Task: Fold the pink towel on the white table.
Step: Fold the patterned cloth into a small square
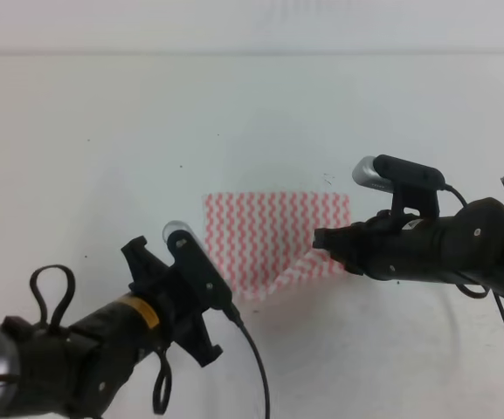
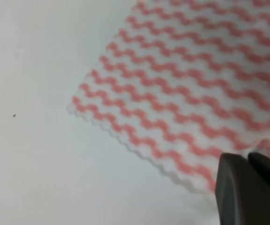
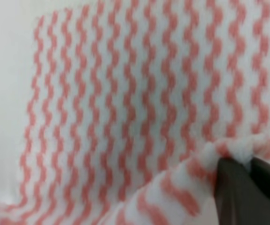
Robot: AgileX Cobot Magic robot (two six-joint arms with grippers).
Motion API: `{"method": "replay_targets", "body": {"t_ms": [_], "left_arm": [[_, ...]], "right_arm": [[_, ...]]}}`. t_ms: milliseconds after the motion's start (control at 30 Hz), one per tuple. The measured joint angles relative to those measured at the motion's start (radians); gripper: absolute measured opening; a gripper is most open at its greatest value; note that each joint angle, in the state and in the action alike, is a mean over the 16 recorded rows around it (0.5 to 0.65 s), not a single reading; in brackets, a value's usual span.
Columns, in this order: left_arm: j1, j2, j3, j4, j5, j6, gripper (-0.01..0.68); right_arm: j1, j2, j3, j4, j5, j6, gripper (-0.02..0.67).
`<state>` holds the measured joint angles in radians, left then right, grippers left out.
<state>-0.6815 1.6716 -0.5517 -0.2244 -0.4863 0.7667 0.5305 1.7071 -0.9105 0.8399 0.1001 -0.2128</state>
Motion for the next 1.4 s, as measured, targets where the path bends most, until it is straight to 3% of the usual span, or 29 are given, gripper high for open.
{"method": "replay_targets", "body": {"t_ms": [1400], "left_arm": [[0.001,0.093,-0.114,-0.198,-0.080,0.041,-0.003]], "right_arm": [[0.000,0.000,-0.017,0.004,-0.095,0.001,-0.017]]}}
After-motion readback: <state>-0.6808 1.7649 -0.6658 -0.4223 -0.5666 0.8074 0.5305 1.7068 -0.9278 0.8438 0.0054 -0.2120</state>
